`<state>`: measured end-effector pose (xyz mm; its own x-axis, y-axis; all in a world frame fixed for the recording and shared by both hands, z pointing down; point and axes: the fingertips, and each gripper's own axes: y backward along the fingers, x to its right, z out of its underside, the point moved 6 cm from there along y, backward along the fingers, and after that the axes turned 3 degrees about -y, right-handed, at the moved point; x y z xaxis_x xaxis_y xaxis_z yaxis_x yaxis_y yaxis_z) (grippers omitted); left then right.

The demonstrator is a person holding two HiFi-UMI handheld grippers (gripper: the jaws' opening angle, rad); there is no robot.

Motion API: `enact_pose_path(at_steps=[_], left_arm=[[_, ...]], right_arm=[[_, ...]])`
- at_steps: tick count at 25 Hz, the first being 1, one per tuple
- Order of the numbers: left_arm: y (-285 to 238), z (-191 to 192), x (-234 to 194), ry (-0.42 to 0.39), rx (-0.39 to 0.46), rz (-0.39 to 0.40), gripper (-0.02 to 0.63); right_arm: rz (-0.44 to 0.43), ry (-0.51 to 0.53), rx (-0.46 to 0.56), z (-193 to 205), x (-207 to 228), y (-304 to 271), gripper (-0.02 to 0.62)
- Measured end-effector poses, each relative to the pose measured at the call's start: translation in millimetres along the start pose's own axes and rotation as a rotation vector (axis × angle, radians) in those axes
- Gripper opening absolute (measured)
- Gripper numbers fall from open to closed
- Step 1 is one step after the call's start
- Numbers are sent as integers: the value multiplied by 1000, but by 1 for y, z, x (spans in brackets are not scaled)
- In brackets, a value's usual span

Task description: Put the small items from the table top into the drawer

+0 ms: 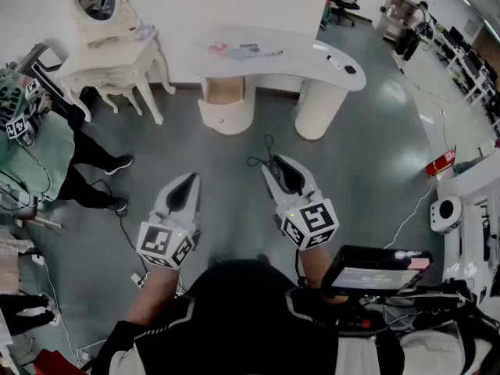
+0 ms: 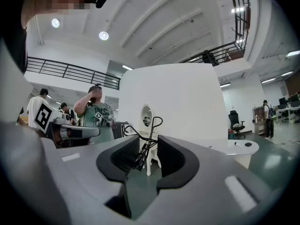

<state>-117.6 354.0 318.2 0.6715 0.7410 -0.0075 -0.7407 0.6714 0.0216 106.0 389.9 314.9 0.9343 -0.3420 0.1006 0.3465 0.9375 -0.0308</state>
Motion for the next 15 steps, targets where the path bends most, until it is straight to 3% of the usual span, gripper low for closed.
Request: enact_pose_path(at_steps=[15], left_arm=[[7,6,-15,8,-9,-20,0]], right_arm=[[-31,17,3,-3,-9,-19,123]])
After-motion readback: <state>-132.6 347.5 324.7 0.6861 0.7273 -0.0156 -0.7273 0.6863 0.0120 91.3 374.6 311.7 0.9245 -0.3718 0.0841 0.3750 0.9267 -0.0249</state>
